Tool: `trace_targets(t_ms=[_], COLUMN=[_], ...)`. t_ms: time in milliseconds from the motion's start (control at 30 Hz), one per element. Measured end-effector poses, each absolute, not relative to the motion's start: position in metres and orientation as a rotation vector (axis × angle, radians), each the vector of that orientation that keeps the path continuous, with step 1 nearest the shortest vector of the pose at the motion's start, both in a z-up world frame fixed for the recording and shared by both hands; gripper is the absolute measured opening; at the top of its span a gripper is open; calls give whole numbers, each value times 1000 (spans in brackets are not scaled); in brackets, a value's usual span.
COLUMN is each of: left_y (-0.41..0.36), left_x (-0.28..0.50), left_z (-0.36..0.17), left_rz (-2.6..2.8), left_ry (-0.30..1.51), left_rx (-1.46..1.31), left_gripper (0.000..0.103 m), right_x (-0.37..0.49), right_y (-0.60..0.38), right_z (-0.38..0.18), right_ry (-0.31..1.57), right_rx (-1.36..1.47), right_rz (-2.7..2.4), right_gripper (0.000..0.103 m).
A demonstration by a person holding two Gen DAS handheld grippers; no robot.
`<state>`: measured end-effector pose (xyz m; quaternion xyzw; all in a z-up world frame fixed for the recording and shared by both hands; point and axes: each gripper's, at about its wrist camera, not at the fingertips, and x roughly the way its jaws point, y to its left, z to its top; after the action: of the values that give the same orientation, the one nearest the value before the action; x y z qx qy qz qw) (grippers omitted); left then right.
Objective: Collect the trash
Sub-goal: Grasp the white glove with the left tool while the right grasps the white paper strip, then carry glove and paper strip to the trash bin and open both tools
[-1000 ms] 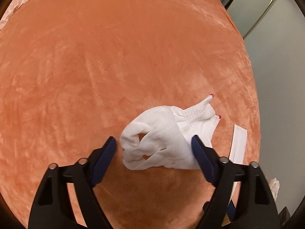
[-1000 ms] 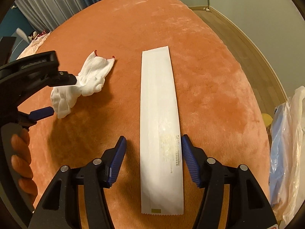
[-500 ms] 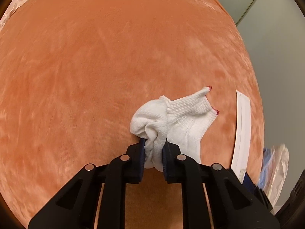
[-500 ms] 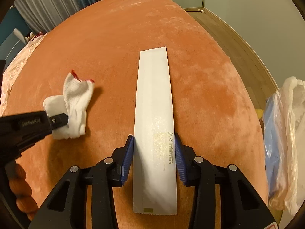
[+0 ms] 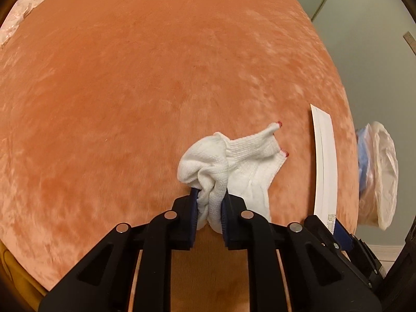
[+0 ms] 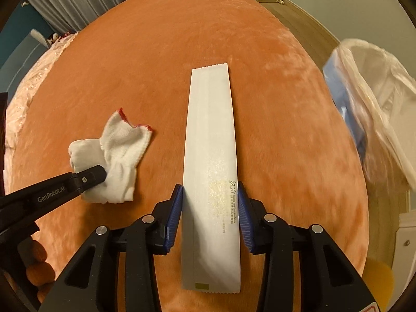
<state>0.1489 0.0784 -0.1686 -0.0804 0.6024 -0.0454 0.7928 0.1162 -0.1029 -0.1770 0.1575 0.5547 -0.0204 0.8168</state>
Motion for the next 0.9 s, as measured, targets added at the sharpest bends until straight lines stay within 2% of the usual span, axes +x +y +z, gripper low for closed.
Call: trace_targets(t_ms=[533,900], left_y=[42,-2], left_x=[99,73], left_z=[-65,-6], left_rz=[-177,-274], left_ry=[1062,949], left_rx=[-101,-84], left_gripper=[14,14], right_x=[51,20], right_y=[-121,-168], right_z=[-78,-38], right_ry=[946,830], right_rx=[362,405], right_rz=[11,-29], right_gripper=[39,39])
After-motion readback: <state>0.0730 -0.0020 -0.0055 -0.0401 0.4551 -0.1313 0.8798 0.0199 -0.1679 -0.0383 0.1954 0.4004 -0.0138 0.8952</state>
